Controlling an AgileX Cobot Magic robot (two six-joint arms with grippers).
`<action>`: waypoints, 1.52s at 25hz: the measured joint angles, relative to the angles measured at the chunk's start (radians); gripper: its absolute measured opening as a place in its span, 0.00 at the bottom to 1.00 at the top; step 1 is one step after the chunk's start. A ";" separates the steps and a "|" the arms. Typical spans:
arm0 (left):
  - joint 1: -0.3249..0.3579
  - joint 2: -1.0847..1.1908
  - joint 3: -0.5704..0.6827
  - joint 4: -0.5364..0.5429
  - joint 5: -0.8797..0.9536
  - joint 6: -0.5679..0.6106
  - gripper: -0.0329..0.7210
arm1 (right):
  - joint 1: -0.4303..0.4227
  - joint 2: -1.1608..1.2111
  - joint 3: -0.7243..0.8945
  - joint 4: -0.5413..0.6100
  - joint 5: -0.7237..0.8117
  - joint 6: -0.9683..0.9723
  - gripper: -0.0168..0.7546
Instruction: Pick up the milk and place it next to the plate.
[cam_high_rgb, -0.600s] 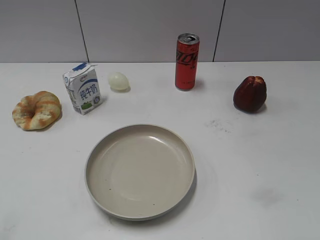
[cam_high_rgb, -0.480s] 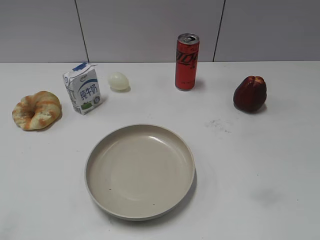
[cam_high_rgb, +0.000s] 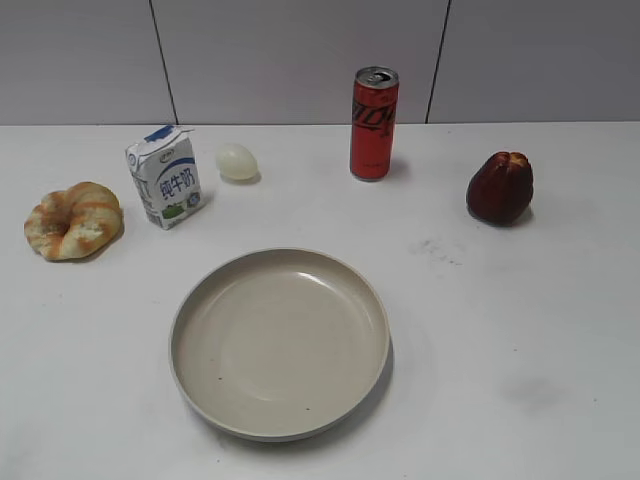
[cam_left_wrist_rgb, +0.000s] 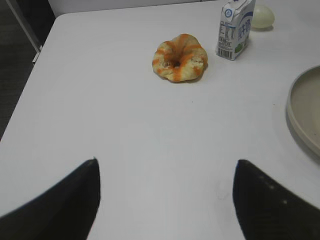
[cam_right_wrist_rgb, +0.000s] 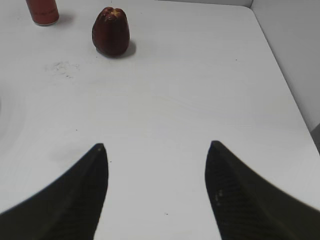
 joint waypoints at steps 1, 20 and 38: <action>0.000 0.003 0.000 -0.001 -0.002 0.000 0.86 | 0.000 0.000 0.000 0.000 0.000 0.000 0.63; 0.000 1.145 -0.365 -0.201 -0.415 0.187 0.90 | 0.000 0.000 0.000 0.000 0.000 0.000 0.63; -0.161 1.903 -1.057 -0.296 -0.267 0.412 0.96 | 0.000 0.000 0.000 0.000 0.000 0.000 0.63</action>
